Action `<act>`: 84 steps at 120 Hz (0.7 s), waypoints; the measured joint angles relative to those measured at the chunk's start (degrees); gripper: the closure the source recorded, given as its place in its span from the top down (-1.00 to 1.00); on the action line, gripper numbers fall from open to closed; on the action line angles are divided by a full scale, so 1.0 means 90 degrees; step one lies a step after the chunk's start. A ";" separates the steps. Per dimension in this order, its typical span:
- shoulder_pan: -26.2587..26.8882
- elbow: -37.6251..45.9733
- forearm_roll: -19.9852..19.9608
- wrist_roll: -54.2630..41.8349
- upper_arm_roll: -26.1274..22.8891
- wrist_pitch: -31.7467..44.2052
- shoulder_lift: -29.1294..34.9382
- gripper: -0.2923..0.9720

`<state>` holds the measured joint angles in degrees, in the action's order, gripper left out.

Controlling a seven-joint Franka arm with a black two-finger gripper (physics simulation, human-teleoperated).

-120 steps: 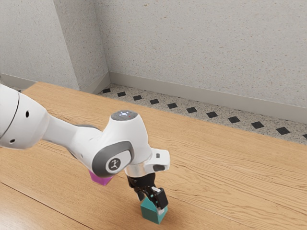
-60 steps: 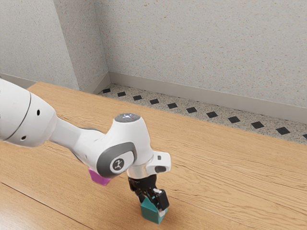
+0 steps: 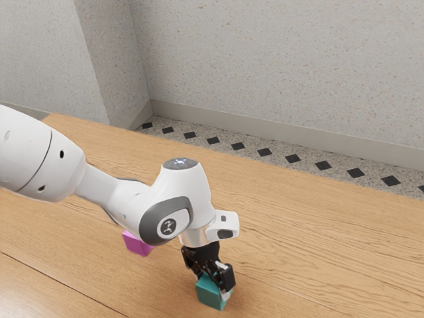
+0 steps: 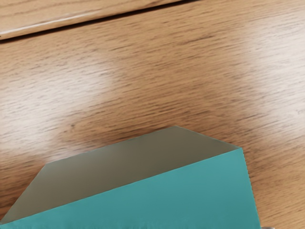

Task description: Pick up the blue block with one arm, and put the blue block on the pink block with one arm

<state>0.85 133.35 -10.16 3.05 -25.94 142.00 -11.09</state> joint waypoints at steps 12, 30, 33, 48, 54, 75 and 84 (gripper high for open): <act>0.0000 0.0000 0.0028 0.0035 0.0004 -0.0021 0.0036 0.15; -0.0001 0.0014 0.0044 0.0097 0.0027 -0.0111 0.0279 0.06; -0.0001 0.0016 0.0047 0.0106 0.0029 -0.0123 0.0312 0.06; 0.0005 0.0019 0.0059 0.0151 0.0057 -0.0228 0.0615 0.03; 0.0034 0.0020 0.0068 0.0168 0.0181 -0.0304 0.0810 0.02; 0.0109 0.0065 0.0313 0.0218 0.0815 -0.0628 0.1460 0.04; 0.0088 0.0147 0.0414 0.0224 0.1095 -0.0751 0.1689 0.04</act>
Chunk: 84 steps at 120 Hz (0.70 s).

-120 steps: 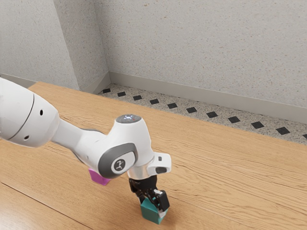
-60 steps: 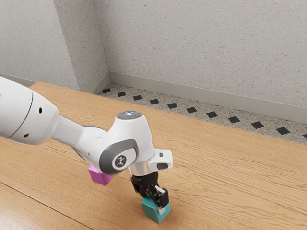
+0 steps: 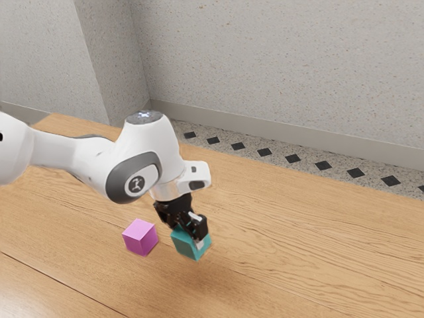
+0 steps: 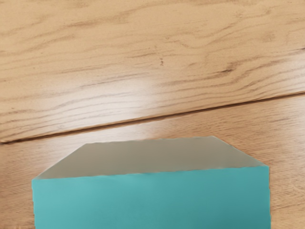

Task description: Pick up the blue block with one arm, and put the blue block on the pink block with one arm

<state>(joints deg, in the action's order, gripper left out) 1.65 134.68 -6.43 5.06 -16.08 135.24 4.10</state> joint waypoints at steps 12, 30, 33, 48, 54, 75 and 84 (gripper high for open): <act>-0.0104 0.0016 0.0070 -0.0002 0.0305 -0.0153 0.0167 0.05; -0.0104 0.0028 0.0109 -0.0034 0.0652 -0.0376 0.0336 0.05; -0.0105 0.0028 0.0112 -0.0044 0.0688 -0.0407 0.0354 0.05; -0.0093 0.0029 0.0118 -0.0094 0.0867 -0.0568 0.0461 0.05; -0.0093 0.0045 0.0119 -0.0113 0.0959 -0.0621 0.0488 0.05; -0.0090 0.0272 0.0180 -0.0177 0.1331 -0.0785 0.0775 0.05; -0.0098 0.0400 0.0280 -0.0201 0.1471 -0.0833 0.0907 0.06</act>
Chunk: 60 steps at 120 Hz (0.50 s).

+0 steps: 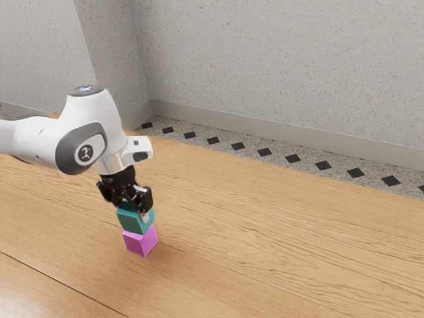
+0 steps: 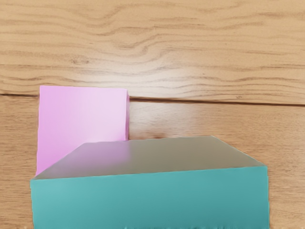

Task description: Pick up the blue block with one arm, and put the blue block on the pink block with one arm

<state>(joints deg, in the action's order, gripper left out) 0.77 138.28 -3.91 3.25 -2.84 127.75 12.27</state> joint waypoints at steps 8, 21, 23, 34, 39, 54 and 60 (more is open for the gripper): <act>0.0000 0.0061 0.0057 -0.0023 0.0059 -0.0032 0.0036 0.06; -0.0001 0.0119 0.0108 -0.0066 0.0260 -0.0069 0.0049 0.05; -0.0001 0.0129 0.0113 -0.0073 0.0273 -0.0073 0.0049 0.05; 0.0001 0.0169 0.0135 -0.0124 0.0300 -0.0087 0.0036 0.06; 0.0002 0.0178 0.0152 -0.0160 0.0303 -0.0083 0.0033 0.06; 0.0003 0.0190 0.0203 -0.0264 0.0306 -0.0049 -0.0020 0.06; 0.0003 0.0190 0.0214 -0.0302 0.0306 -0.0026 -0.0058 0.06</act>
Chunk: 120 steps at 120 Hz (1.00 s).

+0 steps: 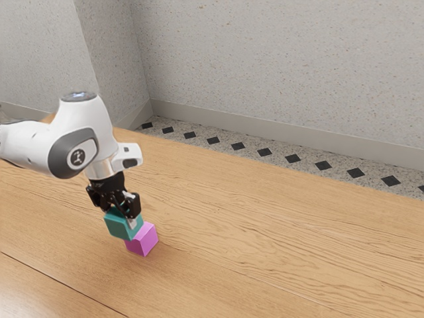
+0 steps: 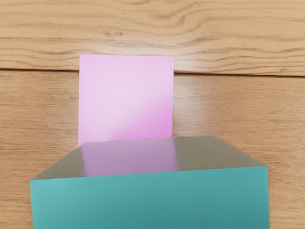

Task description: Pick up the blue block with one arm, and put the blue block on the pink block with one arm

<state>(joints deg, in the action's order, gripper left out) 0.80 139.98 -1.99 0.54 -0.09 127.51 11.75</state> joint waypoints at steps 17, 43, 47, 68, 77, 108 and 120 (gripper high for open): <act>-0.0002 -0.0083 0.0045 -0.0108 0.0071 0.0069 -0.0201 0.05; -0.0001 -0.0376 0.0072 -0.0258 0.0094 0.0136 -0.0496 0.05; -0.0001 -0.0422 0.0072 -0.0280 0.0096 0.0144 -0.0564 0.06; 0.0000 -0.0565 0.0058 -0.0391 0.0105 0.0169 -0.0780 0.06; -0.0003 -0.0626 0.0057 -0.0431 0.0107 0.0173 -0.0819 0.06; 0.0047 -0.0720 0.0052 -0.0555 0.0201 0.0166 -0.0928 0.05; -0.0025 -0.0761 0.0053 -0.0591 0.0237 0.0171 -0.0973 0.05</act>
<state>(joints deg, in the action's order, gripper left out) 0.57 133.14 -1.51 -4.78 2.04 129.05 2.99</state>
